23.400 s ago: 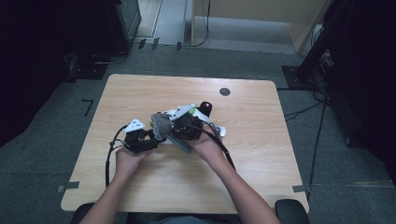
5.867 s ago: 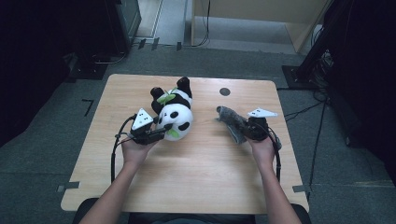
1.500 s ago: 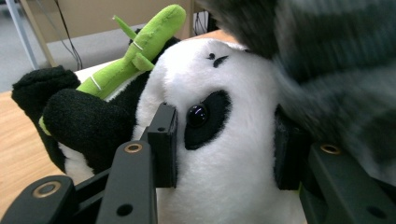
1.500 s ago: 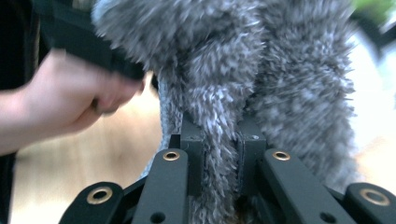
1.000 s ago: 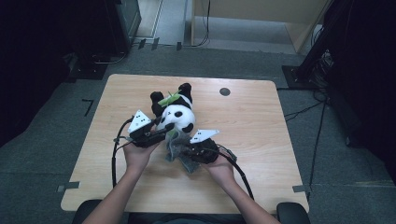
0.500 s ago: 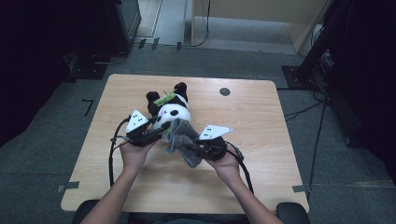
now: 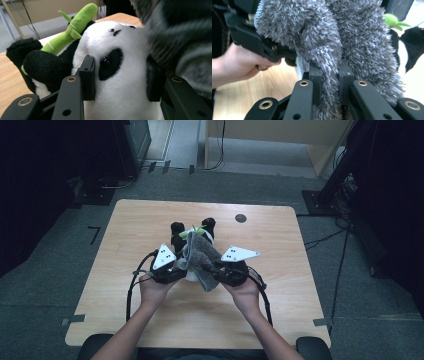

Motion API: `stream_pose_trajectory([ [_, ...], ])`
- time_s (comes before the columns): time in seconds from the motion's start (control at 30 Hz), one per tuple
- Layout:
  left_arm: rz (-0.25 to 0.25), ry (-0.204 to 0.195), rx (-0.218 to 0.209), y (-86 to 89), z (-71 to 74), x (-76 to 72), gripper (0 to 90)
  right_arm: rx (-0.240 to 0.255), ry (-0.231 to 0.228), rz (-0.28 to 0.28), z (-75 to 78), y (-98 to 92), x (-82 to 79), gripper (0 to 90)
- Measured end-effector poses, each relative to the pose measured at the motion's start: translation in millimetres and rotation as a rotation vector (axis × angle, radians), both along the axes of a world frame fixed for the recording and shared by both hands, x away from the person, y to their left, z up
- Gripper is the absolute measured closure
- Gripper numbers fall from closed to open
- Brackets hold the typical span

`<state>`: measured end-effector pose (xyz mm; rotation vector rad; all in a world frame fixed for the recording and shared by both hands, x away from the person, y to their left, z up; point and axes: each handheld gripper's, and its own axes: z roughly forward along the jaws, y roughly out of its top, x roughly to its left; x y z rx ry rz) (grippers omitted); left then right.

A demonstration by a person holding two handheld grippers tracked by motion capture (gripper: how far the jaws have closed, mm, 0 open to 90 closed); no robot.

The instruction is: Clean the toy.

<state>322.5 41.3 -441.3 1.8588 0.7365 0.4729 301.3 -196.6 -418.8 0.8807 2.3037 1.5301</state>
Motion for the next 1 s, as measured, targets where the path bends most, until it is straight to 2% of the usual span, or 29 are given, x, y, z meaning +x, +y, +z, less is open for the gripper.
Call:
stream_pose_trajectory([
  [0.07, 0.009, 0.009, -0.016, 2.9, 0.3, 1.3, 53.4, 0.004, 0.008, 0.009, -5.0, 3.0, -0.2, 78.6],
  [0.27, 0.029, 0.035, -0.081, 13.7, 2.2, 6.0, 53.5, -0.054, 0.055, 0.056, -20.5, 14.0, -0.5, 78.9],
  [0.33, 0.028, 0.041, -0.094, 15.2, 2.4, 6.5, 53.5, -0.089, 0.063, 0.068, -26.8, 19.2, -1.4, 79.0],
  [0.47, 0.033, 0.069, -0.122, 18.1, 1.3, 9.0, 53.4, -0.089, 0.066, 0.072, -30.4, 21.3, -0.8, 79.0],
  [0.6, 0.038, 0.055, -0.116, 18.2, 2.1, 8.2, 53.4, -0.118, 0.084, 0.083, -37.0, 25.9, -1.2, 79.1],
  [0.67, 0.042, 0.054, -0.142, 20.7, 3.7, 8.5, 53.4, -0.144, 0.100, 0.096, -41.3, 28.3, 0.2, 79.0],
  [0.77, 0.019, 0.061, -0.207, 26.8, 7.3, 9.0, 53.5, -0.213, 0.126, 0.098, -50.8, 34.1, 0.8, 79.0],
  [0.87, -0.002, 0.056, -0.203, 28.0, 8.7, 8.4, 53.5, -0.213, 0.135, 0.087, -55.9, 32.7, 4.0, 79.0],
  [1.0, -0.027, 0.077, -0.215, 30.6, 7.2, 10.4, 53.4, -0.245, 0.117, 0.065, -55.7, 25.1, 8.3, 79.0],
])
